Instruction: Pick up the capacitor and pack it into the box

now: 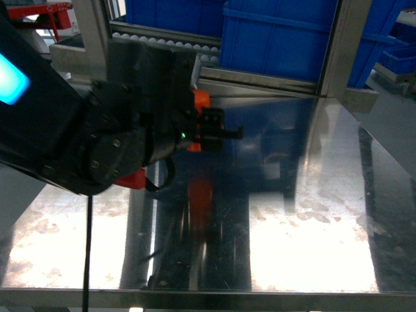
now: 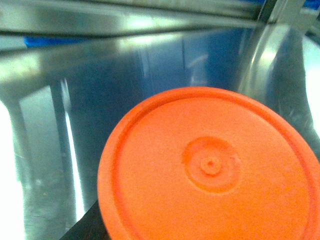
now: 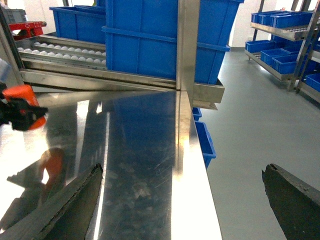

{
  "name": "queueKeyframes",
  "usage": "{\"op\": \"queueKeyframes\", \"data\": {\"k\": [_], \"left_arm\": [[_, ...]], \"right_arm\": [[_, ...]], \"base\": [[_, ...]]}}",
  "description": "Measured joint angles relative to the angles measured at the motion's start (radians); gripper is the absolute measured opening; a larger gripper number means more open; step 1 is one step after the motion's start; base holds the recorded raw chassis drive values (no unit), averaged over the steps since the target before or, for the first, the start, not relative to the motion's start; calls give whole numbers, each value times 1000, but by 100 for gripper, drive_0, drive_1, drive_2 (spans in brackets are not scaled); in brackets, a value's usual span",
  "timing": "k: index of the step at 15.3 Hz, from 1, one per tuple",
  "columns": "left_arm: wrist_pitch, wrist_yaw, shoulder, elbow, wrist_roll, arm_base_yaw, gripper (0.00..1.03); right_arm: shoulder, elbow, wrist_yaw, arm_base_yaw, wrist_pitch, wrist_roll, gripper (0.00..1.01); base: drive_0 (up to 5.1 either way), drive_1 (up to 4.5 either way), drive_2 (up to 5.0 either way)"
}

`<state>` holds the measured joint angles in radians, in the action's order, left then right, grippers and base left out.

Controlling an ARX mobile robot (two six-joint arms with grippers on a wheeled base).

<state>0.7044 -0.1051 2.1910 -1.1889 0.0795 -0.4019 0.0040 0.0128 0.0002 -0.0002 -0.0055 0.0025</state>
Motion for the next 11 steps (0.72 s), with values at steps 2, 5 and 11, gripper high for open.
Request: {"op": "queueKeyframes", "data": {"k": [2,5,11], "left_arm": [[91,-11,-182,143,-13,14,45],[134,-103,-563,468,-34,29,45],[-134,-462,-1255,867,-79,-143,44]], "right_arm": [[0,0,0,0,0,0,98],[0,0,0,0,0,0,98],[0,0,0,0,0,0,98]], "base": [[0,0,0],[0,0,0],[0,0,0]]}}
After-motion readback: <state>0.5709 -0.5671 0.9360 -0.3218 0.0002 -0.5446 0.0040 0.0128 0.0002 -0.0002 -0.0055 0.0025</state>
